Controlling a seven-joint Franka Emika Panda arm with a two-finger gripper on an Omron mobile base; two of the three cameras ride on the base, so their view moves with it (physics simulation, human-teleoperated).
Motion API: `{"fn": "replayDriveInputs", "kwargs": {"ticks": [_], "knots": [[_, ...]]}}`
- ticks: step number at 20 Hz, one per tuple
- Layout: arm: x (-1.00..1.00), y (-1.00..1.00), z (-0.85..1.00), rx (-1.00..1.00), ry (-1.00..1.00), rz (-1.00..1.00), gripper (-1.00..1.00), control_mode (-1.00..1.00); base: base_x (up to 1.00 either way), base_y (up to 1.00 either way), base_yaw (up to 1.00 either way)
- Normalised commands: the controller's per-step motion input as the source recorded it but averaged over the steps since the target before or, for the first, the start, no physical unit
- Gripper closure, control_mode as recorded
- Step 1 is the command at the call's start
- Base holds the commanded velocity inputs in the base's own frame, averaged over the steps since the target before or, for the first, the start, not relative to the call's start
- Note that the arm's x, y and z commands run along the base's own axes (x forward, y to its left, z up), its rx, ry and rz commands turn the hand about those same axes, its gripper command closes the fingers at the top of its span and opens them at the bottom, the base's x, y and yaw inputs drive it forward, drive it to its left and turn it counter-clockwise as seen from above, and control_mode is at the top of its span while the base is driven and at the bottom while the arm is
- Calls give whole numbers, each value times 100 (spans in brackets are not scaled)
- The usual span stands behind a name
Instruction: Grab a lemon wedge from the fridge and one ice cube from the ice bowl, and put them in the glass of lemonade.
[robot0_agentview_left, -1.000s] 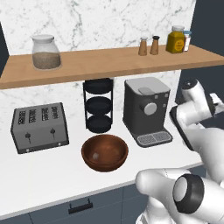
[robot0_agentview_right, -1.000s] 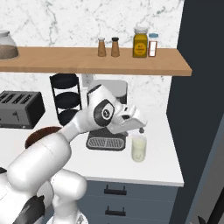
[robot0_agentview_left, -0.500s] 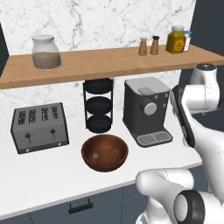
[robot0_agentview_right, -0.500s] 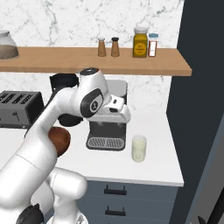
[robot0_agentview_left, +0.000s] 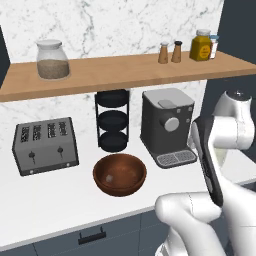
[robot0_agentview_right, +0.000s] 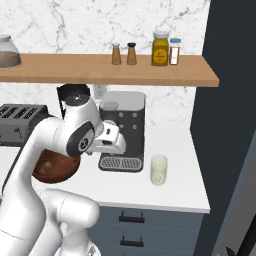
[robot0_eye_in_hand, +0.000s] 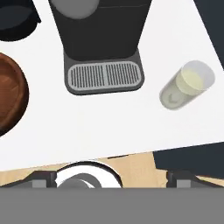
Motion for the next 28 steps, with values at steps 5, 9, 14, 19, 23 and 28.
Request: {"fn": "replayDriveInputs", "kwargs": {"ticks": [5,9,14,19,23,28], "knots": [[-90,15,0,0,-21,0,-100,-100,0,0,0],[-79,33,0,-1,-16,0,-100,-100,0,0,0],[0,0,0,0,0,0,-100,100,-93,-13,-2],[0,0,0,0,0,0,-100,100,-56,-91,-6],[0,0,0,0,0,0,-100,100,-24,-100,0],[0,0,0,0,0,0,-100,100,-20,-100,0]]}}
